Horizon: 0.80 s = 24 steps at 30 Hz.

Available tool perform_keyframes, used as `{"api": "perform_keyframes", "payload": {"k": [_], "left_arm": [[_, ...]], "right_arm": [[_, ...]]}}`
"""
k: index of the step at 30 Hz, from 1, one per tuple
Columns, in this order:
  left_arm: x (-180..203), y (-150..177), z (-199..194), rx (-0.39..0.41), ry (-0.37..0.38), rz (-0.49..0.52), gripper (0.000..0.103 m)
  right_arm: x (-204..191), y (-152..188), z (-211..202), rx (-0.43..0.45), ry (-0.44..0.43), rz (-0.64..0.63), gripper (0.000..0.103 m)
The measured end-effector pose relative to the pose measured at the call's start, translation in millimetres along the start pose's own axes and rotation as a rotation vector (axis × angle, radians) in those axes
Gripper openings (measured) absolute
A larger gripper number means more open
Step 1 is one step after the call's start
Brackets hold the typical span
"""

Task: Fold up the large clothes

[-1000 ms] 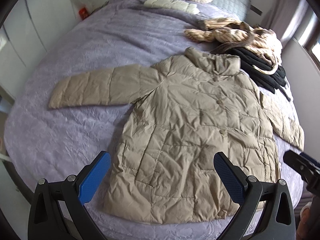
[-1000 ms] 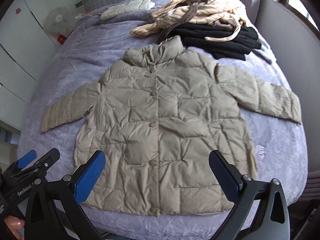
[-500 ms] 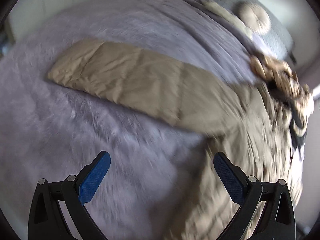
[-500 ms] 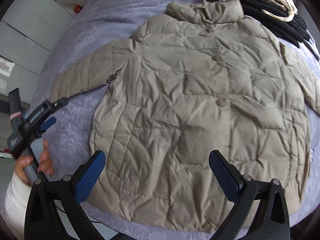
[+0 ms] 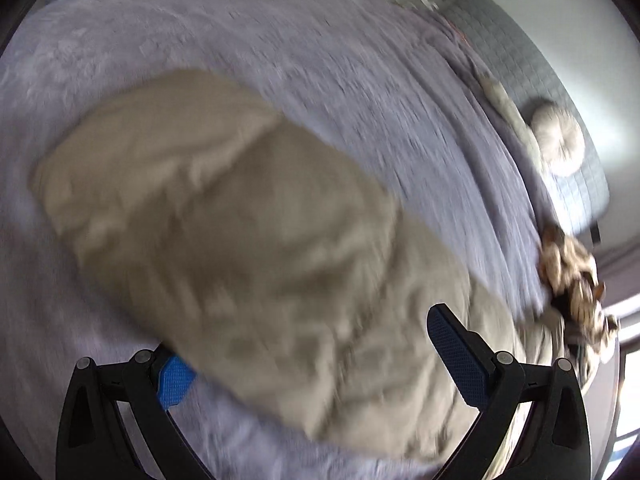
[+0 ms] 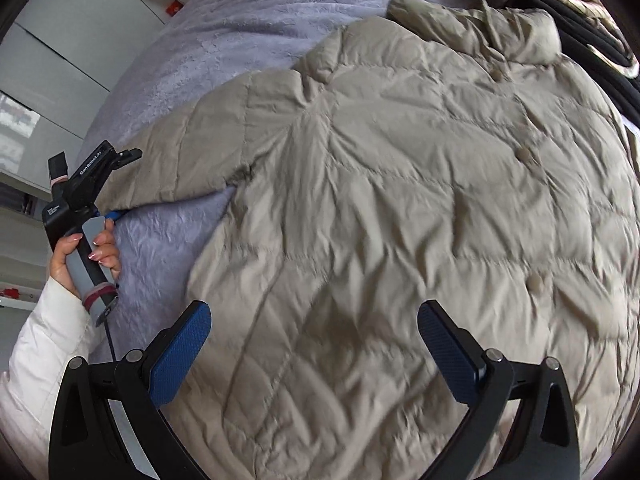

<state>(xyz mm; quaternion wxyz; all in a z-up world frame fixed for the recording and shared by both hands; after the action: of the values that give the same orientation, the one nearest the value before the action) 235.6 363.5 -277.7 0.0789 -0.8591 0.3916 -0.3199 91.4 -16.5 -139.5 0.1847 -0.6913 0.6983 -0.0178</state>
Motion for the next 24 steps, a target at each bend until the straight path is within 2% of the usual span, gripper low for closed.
{"api": "perform_keyframes", "payload": {"k": [1,2,3,4,5,6,8,9,10,11,14,17,19,22,24], "left_arm": [[-2.0,-5.8,-0.3,0.026,-0.030,-0.005,0.095],[-3.9,-11.8,-0.2,0.050,-0.072,-0.002,0.074],[-5.5,-15.0,1.3,0.049,-0.088,0.005,0.063],[-7.5,-19.0,4.2,0.043,-0.089,0.011,0.037],[-8.7,-21.8,6.4,0.030,-0.069,0.018,0.017],[-9.8,-24.3,6.5,0.018,-0.031,0.019,0.013],[-9.3,-30.1,-1.5,0.027,-0.012,0.033,0.008],[-6.9,-32.8,-7.3,0.038,0.001,0.050,0.008],[-3.4,-36.8,-13.9,0.050,0.011,0.070,0.008],[0.5,-37.5,-19.6,0.060,0.024,0.085,0.008],[16.7,-49.4,-49.0,0.105,0.096,0.140,0.008],[44.1,-52.5,-74.7,0.134,0.172,0.212,0.008],[63.3,-49.1,-88.4,0.139,0.212,0.274,0.008],[110.1,-34.9,-106.4,0.166,0.276,0.398,0.008],[143.9,-20.3,-117.8,0.174,0.334,0.463,0.008]], "right_arm": [[-3.6,-10.5,3.7,0.015,-0.013,-0.006,0.103],[-7.1,-19.1,7.2,0.029,-0.024,-0.009,0.103],[-10.9,-31.0,11.6,0.047,-0.043,-0.008,0.103],[-14.2,-43.3,17.0,0.068,-0.068,-0.003,0.103],[-16.8,-52.1,21.0,0.084,-0.087,0.005,0.103],[-19.7,-62.4,27.4,0.100,-0.098,0.014,0.102],[-25.5,-79.7,40.0,0.124,-0.114,0.024,0.086],[-28.7,-87.8,49.6,0.120,-0.127,0.023,0.048],[-30.9,-94.7,62.0,0.096,-0.137,0.027,0.025],[-32.0,-98.7,72.0,0.082,-0.140,0.037,0.007],[-37.1,-104.3,100.3,0.055,-0.192,0.054,0.007],[-39.9,-100.7,138.5,-0.015,-0.224,0.089,0.006],[-42.0,-94.5,155.8,-0.043,-0.213,0.104,0.006],[-41.3,-93.3,159.5,-0.054,-0.222,0.103,0.006],[-36.7,-94.0,149.8,-0.068,-0.260,0.119,0.006]]}}
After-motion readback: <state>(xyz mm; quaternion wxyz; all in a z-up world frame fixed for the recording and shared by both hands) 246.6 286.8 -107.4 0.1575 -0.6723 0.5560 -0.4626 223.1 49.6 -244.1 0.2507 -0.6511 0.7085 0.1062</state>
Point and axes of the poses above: each gripper's, at about its wrist camera, not at the fingertips, and z roughly the way its jaws point, x to its right, y to its underside, the point moved 2 cm from there along z, roughly the way its jaws point, and after that the axes turned 4 degrees about x, right-handed, at the moved point
